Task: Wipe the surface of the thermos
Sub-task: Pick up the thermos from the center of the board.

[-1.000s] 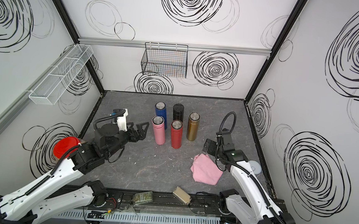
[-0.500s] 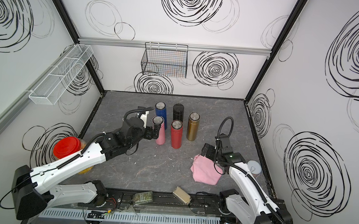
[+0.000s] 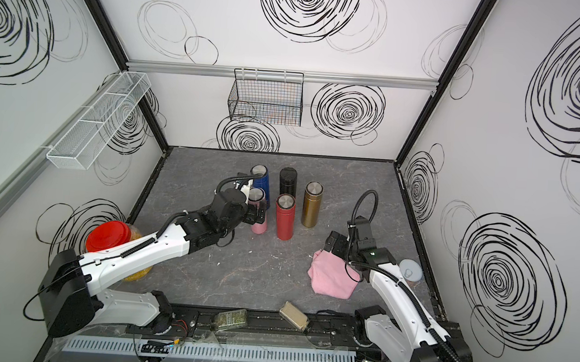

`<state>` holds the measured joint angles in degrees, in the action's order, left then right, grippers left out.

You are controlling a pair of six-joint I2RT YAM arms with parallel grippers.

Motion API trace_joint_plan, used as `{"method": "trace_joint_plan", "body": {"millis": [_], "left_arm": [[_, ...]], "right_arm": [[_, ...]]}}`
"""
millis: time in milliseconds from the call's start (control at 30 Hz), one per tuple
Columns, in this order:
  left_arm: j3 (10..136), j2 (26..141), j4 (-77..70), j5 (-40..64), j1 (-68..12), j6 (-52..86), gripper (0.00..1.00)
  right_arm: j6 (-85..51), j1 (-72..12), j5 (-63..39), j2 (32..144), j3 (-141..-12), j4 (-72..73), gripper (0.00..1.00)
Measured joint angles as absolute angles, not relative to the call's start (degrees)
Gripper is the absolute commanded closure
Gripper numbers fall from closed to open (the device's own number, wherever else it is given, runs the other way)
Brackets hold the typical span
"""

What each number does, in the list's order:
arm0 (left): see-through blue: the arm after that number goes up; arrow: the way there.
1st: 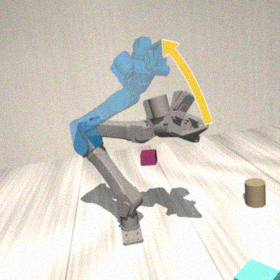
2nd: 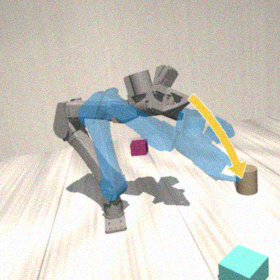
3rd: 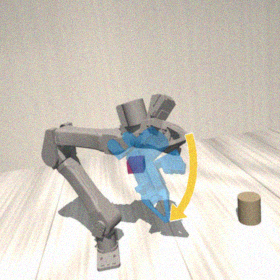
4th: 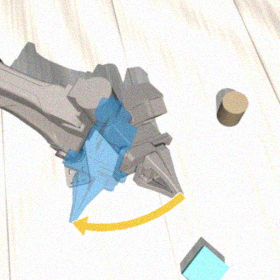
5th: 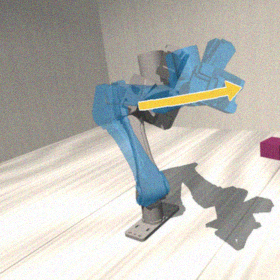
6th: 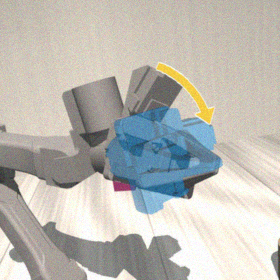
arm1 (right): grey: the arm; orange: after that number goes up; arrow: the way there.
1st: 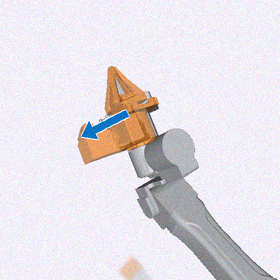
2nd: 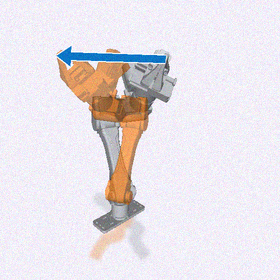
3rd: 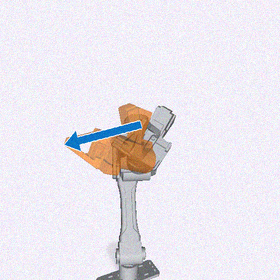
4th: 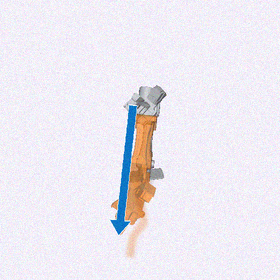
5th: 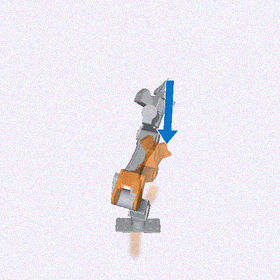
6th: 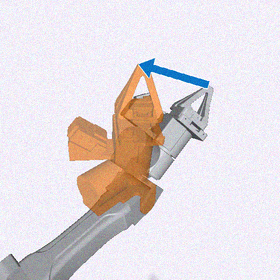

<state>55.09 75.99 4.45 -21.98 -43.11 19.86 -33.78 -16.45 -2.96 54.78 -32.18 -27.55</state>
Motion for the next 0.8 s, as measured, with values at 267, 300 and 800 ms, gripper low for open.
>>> {"method": "trace_joint_plan", "body": {"millis": [267,300,800], "left_arm": [[55.07,79.2,1.39,-21.93,-41.15,19.22,0.03],[55.07,79.4,1.13,-21.93,-40.88,19.2,0.03],[55.07,83.55,-1.41,-21.91,-40.16,19.25,0.11]], "right_arm": [[-34.57,-16.45,-2.83,53.56,-32.05,-27.46,0.01],[-34.68,-16.45,-2.79,53.28,-31.88,-27.27,0.01],[-35.42,-16.45,-2.55,52.51,-30.68,-26.74,0.01]]}}
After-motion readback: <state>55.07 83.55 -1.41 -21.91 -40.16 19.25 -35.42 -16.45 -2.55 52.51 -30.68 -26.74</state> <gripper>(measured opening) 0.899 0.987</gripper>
